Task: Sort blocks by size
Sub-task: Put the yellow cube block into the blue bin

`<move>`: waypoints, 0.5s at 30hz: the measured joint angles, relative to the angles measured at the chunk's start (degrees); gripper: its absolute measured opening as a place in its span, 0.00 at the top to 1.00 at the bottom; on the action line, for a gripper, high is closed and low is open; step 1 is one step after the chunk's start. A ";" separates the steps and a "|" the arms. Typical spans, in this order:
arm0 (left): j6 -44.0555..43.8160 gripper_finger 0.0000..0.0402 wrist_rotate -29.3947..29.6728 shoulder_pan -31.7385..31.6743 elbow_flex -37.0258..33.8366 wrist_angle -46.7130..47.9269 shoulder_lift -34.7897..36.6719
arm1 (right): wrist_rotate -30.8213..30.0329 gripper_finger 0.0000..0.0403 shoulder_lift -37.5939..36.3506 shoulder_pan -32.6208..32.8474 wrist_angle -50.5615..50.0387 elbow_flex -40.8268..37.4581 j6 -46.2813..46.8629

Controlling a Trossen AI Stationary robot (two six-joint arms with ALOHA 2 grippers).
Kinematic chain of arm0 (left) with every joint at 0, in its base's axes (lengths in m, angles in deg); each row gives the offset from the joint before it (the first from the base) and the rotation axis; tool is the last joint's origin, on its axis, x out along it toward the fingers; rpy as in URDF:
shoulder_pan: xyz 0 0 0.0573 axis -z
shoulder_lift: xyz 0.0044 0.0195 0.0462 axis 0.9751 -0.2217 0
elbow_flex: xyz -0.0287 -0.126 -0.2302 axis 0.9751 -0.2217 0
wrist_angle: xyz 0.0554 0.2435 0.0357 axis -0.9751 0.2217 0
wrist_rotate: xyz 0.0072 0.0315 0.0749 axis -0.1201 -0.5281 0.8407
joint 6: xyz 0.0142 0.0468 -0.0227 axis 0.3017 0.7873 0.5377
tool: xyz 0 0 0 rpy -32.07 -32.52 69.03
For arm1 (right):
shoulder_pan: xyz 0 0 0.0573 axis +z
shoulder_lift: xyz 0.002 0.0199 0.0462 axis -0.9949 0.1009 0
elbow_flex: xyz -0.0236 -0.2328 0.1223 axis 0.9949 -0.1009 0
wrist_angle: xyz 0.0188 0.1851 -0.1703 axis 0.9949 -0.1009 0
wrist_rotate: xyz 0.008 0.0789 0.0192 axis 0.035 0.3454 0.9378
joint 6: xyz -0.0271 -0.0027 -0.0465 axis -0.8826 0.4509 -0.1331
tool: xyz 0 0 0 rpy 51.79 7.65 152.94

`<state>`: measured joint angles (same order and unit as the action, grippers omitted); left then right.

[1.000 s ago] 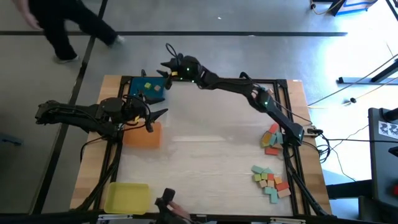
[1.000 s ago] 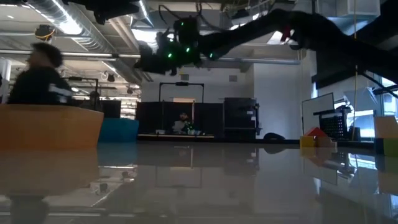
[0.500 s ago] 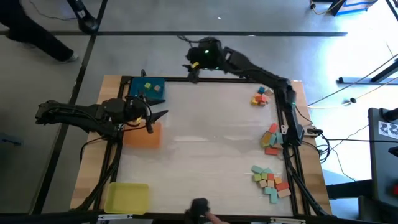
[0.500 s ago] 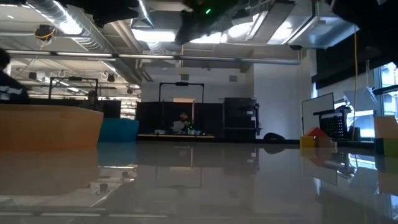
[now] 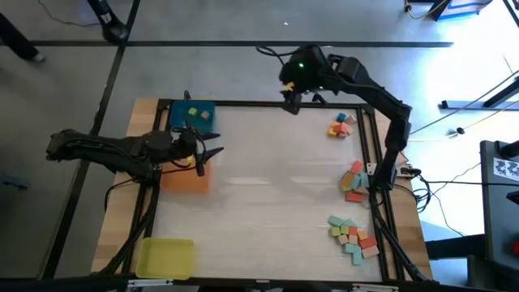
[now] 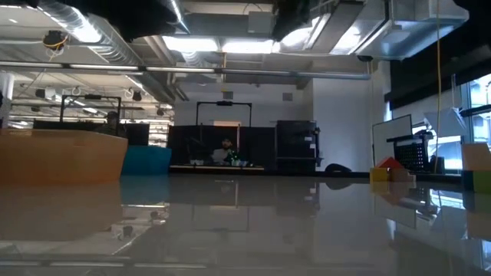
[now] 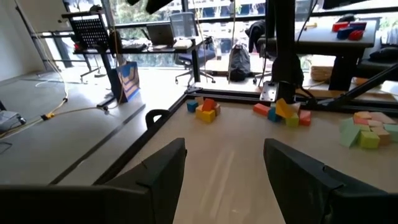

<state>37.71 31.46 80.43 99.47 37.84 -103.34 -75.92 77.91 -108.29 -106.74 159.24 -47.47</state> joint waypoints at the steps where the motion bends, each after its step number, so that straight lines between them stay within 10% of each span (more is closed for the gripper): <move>1: -0.10 0.49 -0.01 0.00 0.00 -0.09 -0.44 | 0.00 0.50 -0.46 0.00 -1.89 0.00 0.63; 15: -1.44 0.49 0.00 0.00 -0.02 1.81 -2.97 | -2.59 0.50 -2.17 -0.59 -16.28 -4.43 5.95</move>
<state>36.27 31.46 80.43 99.44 39.66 -106.31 -78.51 75.73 -108.88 -123.03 154.82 -41.51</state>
